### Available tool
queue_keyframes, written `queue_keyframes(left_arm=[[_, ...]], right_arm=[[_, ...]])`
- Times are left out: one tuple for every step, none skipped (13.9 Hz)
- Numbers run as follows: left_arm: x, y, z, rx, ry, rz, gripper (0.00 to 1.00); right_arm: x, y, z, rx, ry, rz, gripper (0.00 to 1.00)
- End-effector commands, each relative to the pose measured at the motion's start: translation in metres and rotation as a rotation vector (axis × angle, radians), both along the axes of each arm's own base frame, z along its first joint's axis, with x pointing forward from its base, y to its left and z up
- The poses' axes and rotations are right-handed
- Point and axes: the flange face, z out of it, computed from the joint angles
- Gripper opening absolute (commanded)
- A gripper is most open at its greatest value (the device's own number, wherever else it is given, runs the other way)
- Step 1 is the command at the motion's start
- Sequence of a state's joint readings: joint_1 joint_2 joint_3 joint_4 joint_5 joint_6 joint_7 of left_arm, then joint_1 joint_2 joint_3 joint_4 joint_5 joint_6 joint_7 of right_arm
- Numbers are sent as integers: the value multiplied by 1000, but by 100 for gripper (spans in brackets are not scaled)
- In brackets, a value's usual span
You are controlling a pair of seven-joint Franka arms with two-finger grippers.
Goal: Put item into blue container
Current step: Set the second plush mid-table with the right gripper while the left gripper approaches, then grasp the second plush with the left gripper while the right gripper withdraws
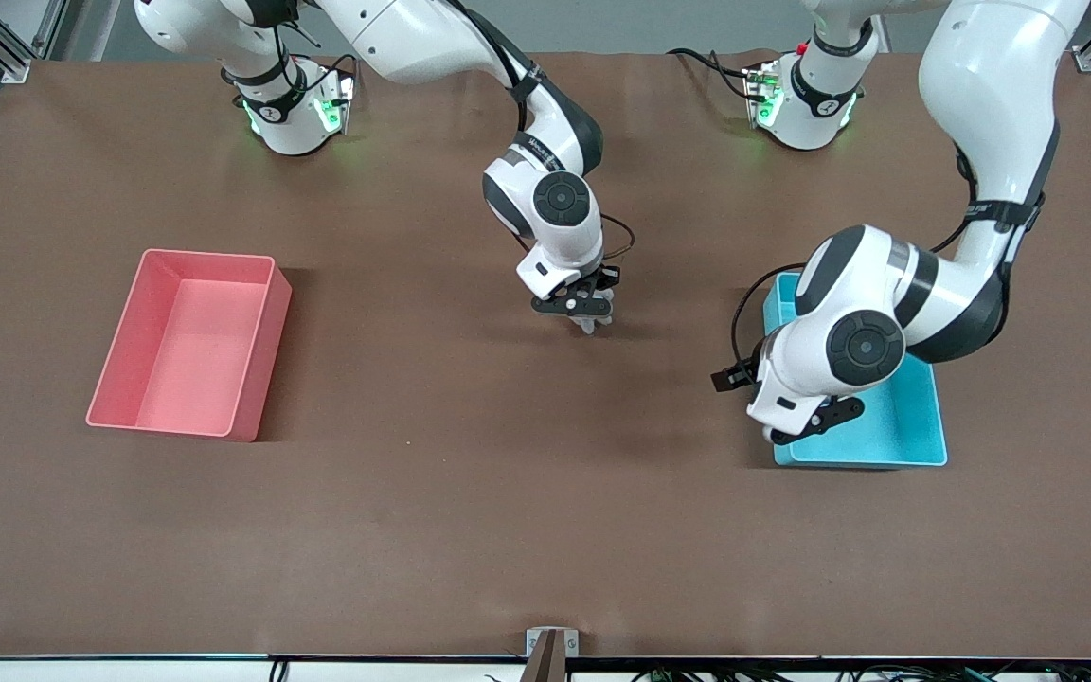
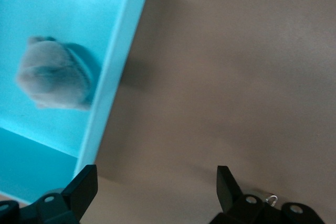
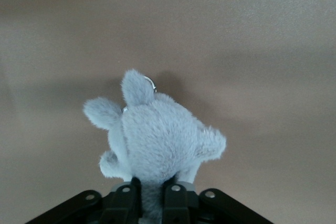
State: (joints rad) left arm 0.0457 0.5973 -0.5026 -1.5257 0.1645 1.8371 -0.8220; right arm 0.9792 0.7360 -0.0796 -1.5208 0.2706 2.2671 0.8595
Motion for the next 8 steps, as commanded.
queue_keyframes(left_arm=[[3, -21, -19, -72, 4, 62, 100], [-3, -35, -27, -70, 17, 65, 100], [-6, -44, -30, -67, 22, 85, 100], [-9, -49, -36, -69, 31, 103, 100], [-15, -60, -40, -74, 44, 100, 100], [-21, -71, -42, -89, 66, 104, 100], [-28, -79, -48, -100, 92, 114, 100], [-31, -83, -54, -111, 114, 124, 100]], right_arm=[[3, 1, 11, 6, -6, -13, 100], [5, -1, 14, 8, -6, -14, 100], [4, -2, 25, 4, 3, -10, 100], [4, -6, 41, -12, 23, -7, 100], [10, -15, 71, -14, 33, -12, 100], [13, -26, 104, -19, 43, -17, 100], [15, -41, 138, -34, 65, -22, 100], [17, -62, 179, -44, 82, -30, 100]])
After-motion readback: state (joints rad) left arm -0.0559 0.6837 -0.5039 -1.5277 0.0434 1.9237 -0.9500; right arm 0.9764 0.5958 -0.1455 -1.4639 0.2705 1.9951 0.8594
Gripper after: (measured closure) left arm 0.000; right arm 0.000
